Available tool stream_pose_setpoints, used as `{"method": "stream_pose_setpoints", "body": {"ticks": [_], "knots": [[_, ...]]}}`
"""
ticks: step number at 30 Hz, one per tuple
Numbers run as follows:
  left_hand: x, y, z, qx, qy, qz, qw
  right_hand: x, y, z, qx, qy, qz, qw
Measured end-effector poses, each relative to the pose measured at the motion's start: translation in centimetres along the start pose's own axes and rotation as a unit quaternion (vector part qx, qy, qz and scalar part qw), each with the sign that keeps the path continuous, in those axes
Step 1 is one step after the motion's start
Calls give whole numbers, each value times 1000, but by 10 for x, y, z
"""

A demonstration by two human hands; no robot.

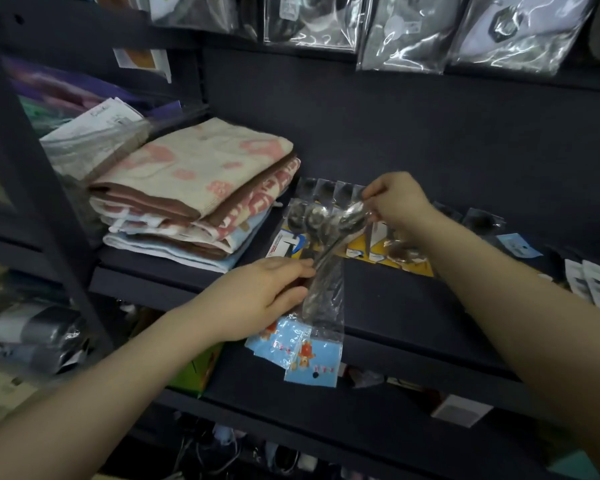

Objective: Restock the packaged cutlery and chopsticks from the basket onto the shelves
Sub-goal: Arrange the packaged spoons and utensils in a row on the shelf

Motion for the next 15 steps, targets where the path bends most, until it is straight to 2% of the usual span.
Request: {"method": "stream_pose_setpoints", "body": {"ticks": [2, 6, 9, 12, 15], "knots": [[2, 1, 3, -3, 4, 0, 1000, 3, -6, 2, -29, 12, -20, 999], [3, -4, 7, 2, -3, 14, 1000, 18, 21, 19, -69, 53, -110, 990], [3, -16, 7, 22, -13, 44, 999, 16, 21, 19, -140, 71, -90, 983], [3, -27, 6, 98, -27, 63, 993, 8, 4, 8, -224, 78, -71, 969], [-1, -27, 6, 156, -17, 62, 986, 5, -1, 5, -193, 69, -99, 974]]}}
Point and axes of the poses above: each hand's wrist, its own x-axis away from the middle knuckle, its own y-axis out of the palm, z = x × y, the point moved 10 cm from there along -x, towards the middle knuckle, and after that the axes turned 7 degrees about -x, right-handed, at the moved point
